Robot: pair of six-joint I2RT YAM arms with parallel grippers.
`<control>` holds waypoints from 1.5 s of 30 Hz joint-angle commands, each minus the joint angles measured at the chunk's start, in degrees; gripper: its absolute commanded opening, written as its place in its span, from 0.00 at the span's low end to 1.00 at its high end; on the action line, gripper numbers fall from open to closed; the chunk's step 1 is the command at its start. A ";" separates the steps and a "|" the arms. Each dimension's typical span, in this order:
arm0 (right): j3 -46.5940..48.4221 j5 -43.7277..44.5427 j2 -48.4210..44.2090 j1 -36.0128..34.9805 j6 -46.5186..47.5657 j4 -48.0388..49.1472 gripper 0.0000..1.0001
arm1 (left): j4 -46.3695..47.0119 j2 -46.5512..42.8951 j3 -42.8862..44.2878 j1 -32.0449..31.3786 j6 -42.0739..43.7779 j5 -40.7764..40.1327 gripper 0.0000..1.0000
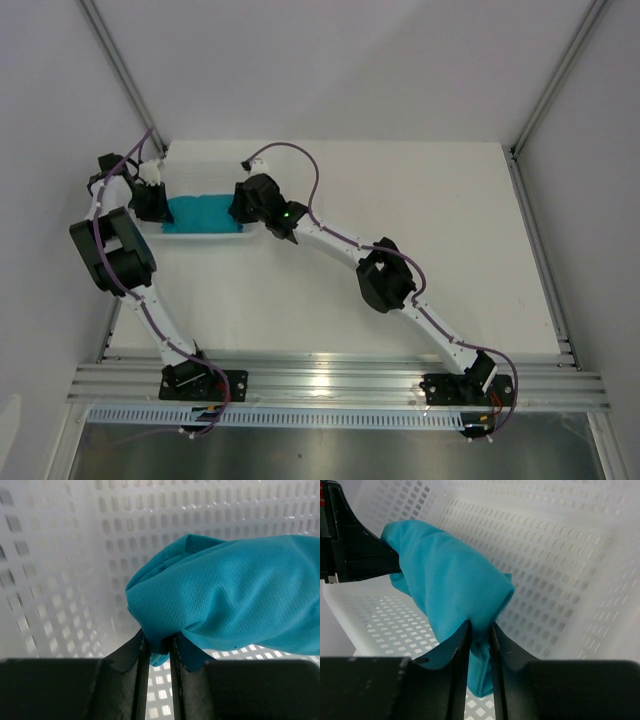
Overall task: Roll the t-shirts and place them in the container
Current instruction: Place the rolled tshirt into the container
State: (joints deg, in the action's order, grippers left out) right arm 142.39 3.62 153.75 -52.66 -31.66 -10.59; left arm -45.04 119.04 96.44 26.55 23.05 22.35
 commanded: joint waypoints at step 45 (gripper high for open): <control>-11.95 1.22 -15.50 0.54 9.25 7.34 0.42 | 0.57 4.09 14.92 -7.30 -1.69 -9.96 0.40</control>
State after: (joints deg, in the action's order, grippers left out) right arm 131.70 4.95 142.67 -52.36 -23.07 -4.99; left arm -42.44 123.26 109.62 18.74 19.57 13.19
